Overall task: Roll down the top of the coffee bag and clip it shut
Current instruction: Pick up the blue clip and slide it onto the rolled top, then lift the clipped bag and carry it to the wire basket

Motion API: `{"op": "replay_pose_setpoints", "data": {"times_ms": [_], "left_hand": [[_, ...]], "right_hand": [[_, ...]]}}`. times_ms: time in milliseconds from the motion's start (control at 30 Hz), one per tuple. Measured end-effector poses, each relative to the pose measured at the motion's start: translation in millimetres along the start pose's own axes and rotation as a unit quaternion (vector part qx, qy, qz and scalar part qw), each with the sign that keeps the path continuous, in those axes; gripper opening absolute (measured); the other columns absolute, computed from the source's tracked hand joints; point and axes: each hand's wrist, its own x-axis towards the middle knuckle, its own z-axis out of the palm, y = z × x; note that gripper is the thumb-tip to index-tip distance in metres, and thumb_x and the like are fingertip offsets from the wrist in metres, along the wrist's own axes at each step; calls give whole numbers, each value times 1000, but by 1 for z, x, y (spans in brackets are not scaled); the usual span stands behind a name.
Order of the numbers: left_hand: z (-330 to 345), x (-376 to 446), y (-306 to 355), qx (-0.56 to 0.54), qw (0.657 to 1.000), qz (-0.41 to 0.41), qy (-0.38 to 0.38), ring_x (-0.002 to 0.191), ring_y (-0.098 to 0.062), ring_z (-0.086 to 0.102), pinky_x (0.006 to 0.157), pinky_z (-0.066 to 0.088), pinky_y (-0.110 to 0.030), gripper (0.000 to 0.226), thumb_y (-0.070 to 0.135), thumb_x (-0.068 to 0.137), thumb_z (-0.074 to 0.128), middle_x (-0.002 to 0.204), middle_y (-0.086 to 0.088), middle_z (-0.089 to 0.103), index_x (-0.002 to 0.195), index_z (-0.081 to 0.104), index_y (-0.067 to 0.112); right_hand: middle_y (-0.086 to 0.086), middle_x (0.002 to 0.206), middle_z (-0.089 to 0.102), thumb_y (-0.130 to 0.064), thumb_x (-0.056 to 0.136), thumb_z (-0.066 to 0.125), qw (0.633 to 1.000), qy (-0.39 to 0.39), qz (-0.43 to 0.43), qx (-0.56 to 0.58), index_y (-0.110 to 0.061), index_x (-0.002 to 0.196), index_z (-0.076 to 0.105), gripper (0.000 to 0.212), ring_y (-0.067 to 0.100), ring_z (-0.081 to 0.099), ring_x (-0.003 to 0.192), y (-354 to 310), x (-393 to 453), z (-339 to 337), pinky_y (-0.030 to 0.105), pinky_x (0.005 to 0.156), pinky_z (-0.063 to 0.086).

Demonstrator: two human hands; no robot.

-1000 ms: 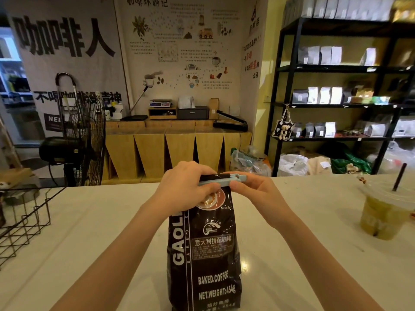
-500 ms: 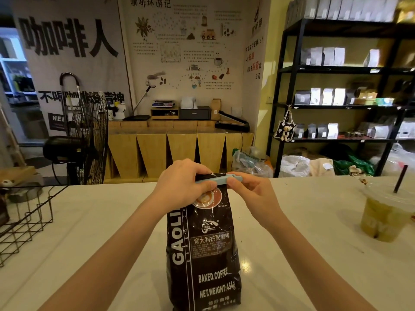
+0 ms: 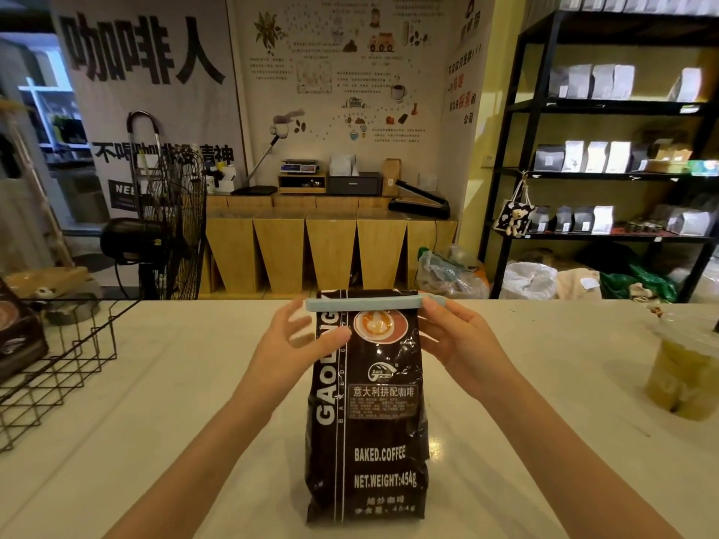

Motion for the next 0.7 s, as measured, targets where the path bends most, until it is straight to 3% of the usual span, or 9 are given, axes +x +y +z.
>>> {"op": "replay_pose_setpoints", "data": {"times_ms": [100,267,400,567,700], "left_hand": [[5,-10,-21,-115,985,-82,-100,95,-19,65,78,50,-31,84,44,53,77,111,-4,65,126,43,22],[19,-13,-36,-203,974,-78,-60,82,-22,70,68,54,-34,63,22,49,77,99,-7,71,109,56,22],[22,-14,-39,-233,969,-73,-44,79,-22,71,62,55,-32,58,19,51,76,95,-7,72,107,59,20],[24,-13,-36,-243,967,-70,-18,78,-22,71,62,57,-30,58,20,51,76,96,-11,72,106,61,8],[12,-9,-22,-242,969,-48,7,77,-20,71,60,58,-27,48,21,51,75,94,-9,72,97,63,12]], "right_hand": [[1,90,74,-20,76,60,1000,-1,6,28,-14,107,64,33,15,69,87,5,-4,0,24,67,56],[7,118,66,-28,72,71,998,-8,63,-9,-17,125,51,58,20,65,104,24,-19,3,25,72,53],[0,107,69,-32,63,78,987,-30,107,-112,-24,108,57,50,15,68,95,42,-38,8,24,74,53],[3,97,74,-34,58,77,987,-21,99,-127,-19,97,63,44,18,71,88,45,-35,15,28,76,55],[3,94,74,-33,56,74,987,-37,80,-136,-18,96,64,43,18,71,85,35,-21,30,30,76,56]]}}
